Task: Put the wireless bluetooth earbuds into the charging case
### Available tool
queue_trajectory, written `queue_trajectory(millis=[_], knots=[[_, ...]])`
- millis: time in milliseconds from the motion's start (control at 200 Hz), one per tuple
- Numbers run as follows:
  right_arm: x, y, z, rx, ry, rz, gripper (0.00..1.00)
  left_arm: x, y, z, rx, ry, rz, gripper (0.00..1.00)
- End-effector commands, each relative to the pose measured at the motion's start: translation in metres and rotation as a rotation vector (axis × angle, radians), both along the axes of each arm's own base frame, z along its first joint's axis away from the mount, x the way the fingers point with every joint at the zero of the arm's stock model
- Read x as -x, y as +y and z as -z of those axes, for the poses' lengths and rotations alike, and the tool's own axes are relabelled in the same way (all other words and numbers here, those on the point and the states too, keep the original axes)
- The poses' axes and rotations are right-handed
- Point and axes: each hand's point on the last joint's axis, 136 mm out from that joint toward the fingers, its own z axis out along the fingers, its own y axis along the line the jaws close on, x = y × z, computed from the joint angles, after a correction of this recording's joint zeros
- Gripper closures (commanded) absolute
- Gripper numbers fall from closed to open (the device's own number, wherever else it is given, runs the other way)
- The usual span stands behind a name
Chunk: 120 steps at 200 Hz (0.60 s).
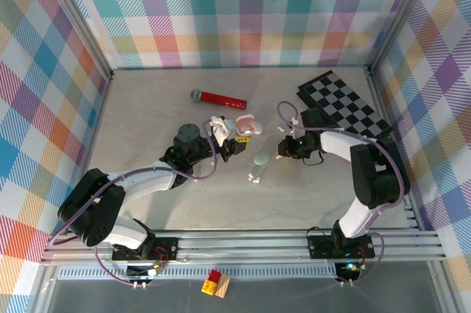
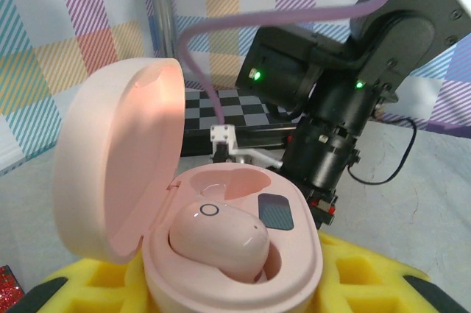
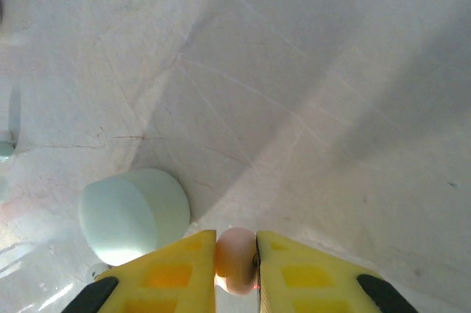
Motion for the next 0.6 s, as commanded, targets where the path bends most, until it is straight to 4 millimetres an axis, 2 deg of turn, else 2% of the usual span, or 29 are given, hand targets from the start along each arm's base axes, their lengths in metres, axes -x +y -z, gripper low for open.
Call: queue_trajectory(millis=[0, 130, 340, 510, 595], knots=[[0.003, -0.004, -0.021, 0.026, -0.079, -0.002, 0.83, -0.001, 0.001, -0.003, 0.009, -0.033, 0.000, 0.67], [0.009, -0.006, -0.051, 0.023, -0.177, -0.004, 0.83, -0.002, 0.001, -0.001, 0.006, -0.029, -0.004, 0.67], [0.023, 0.003, -0.114, 0.062, -0.332, -0.058, 0.83, -0.003, 0.000, 0.008, -0.020, -0.018, 0.001, 0.67], [0.036, 0.019, -0.167, 0.065, -0.437, -0.119, 0.83, -0.004, -0.003, 0.013, -0.051, -0.024, 0.003, 0.67], [0.041, 0.028, -0.185, 0.057, -0.462, -0.142, 0.83, -0.005, -0.004, 0.016, -0.057, -0.023, 0.007, 0.67]])
